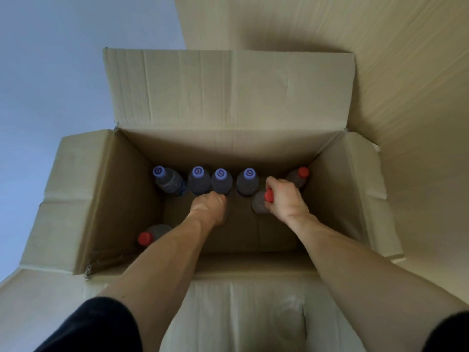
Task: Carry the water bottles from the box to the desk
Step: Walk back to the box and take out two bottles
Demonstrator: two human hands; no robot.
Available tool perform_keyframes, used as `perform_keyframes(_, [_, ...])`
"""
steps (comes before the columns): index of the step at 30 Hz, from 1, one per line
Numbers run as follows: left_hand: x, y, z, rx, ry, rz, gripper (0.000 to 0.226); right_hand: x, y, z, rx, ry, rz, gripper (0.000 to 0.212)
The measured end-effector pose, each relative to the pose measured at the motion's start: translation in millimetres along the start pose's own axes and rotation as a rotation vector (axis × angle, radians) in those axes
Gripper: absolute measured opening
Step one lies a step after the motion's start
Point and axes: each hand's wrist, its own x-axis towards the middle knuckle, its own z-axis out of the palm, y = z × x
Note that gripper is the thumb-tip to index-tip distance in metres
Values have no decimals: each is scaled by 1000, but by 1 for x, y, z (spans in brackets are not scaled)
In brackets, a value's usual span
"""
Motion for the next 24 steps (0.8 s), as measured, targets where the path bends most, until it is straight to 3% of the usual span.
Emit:
perform_keyframes(8, [2,-26,16,-176,105,101,45,2,1,16,20,-118,-127,33])
perform_keyframes(12, [10,-41,23,-380,31,190,81,6,10,22,18,-175,-138,45])
perform_keyframes(15, [19,-42,27,-458,3,190,95,9,17,27,34,-236,-129,57])
perform_keyframes(20, [37,-41,37,-457,-56,215,93,19,29,41,7,-319,-129,83])
perform_keyframes(24, [47,-40,46,-472,-46,210,79,28,34,52,51,-323,-140,82])
